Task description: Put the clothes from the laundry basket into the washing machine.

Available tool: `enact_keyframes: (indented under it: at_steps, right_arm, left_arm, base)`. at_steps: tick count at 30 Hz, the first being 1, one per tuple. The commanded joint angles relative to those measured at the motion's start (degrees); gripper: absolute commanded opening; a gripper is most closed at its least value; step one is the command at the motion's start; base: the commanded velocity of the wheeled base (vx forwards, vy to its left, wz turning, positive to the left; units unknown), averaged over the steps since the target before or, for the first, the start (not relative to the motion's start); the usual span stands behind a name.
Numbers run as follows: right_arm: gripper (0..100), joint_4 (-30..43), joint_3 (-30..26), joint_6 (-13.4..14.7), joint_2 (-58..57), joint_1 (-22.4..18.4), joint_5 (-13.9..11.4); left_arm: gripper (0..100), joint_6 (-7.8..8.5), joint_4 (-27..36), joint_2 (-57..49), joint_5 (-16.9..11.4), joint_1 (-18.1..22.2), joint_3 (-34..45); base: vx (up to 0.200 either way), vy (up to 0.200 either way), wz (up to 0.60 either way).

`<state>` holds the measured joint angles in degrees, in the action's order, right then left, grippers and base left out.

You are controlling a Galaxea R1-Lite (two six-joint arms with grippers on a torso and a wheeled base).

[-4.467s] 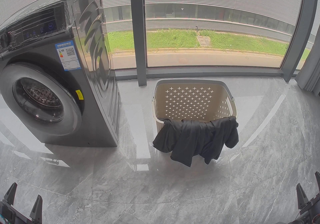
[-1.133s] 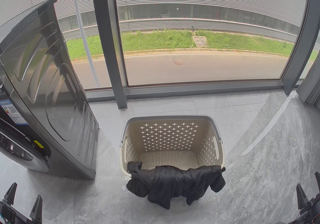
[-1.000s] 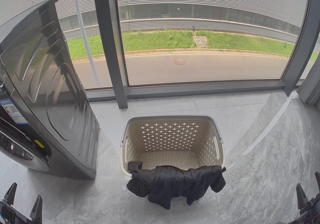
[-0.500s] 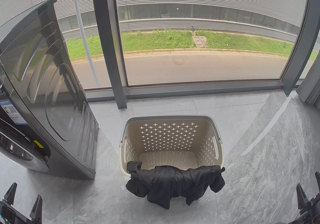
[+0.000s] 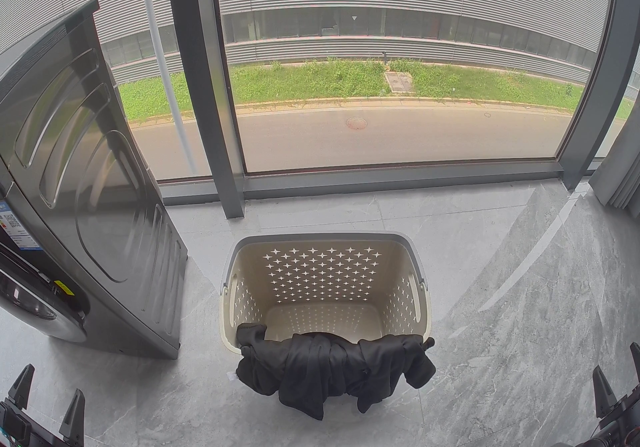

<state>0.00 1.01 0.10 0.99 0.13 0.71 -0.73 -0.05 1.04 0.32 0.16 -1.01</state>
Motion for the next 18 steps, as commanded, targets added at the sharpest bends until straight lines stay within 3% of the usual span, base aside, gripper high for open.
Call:
enact_keyframes:
  at_steps: [1, 4, 13, 18]
  right_arm:
    - [100, 0.0, -1.0, 0.0, -0.8, 0.0, 0.0]
    - [100, 0.0, -1.0, 0.0, -0.8, 0.0, 0.0]
    - [100, 0.0, -1.0, 0.0, -0.8, 0.0, 0.0]
    - [100, 0.0, -1.0, 0.0, -0.8, 0.0, 0.0]
  left_arm:
    - [100, -0.06, 0.0, -0.9, 0.1, 0.0, 0.9]
    - [100, -0.06, 0.0, -0.9, 0.0, 0.0, 0.9]
    - [100, -0.32, 0.0, -0.9, 0.1, 0.0, 0.9]
    - [100, -0.32, 0.0, -0.9, 0.1, 0.0, 0.9]
  base:
    - [0.200, 0.000, 0.00]
    - [0.200, 0.000, 0.00]
    - [0.000, 0.000, 0.00]
    - [0.200, 0.000, 0.00]
